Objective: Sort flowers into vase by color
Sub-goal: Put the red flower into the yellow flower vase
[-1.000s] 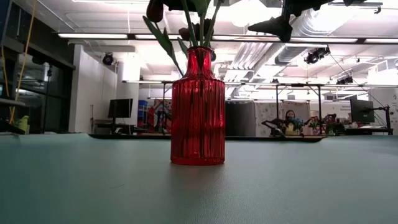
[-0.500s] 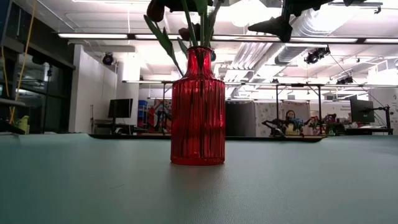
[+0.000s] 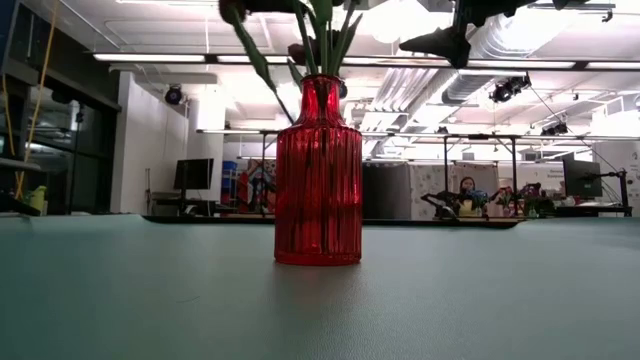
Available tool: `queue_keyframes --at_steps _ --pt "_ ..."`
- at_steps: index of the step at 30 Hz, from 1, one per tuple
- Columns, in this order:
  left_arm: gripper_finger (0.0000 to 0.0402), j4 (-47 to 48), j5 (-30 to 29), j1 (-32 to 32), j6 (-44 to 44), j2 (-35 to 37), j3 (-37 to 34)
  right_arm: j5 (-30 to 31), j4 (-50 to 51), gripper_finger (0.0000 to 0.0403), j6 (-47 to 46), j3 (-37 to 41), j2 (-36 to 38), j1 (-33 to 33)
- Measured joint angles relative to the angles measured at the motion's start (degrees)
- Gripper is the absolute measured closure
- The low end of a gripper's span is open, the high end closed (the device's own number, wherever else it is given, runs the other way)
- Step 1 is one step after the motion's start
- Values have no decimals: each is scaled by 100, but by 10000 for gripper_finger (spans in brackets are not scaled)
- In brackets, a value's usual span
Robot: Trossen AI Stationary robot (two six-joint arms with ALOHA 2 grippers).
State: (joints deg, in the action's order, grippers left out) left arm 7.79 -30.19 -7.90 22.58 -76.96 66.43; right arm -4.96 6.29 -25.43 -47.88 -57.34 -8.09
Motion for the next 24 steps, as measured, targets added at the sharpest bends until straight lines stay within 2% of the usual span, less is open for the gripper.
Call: queue_keyframes --at_steps 4,7,15,19,24 --pt "147 554 483 -4 238 487 2 1 20 43 0 0 0 -1" --pt "148 741 534 -34 236 882 0 1 23 43 0 0 0 -1" --pt "149 303 -62 -38 -336 1681 6 11 10 43 41 0 0 -14" --pt "149 -34 -164 -37 -571 1680 7 41 4 43 42 0 0 -14" --pt "149 -501 -168 -37 -622 1214 4 43 -10 43 42 0 0 -14"
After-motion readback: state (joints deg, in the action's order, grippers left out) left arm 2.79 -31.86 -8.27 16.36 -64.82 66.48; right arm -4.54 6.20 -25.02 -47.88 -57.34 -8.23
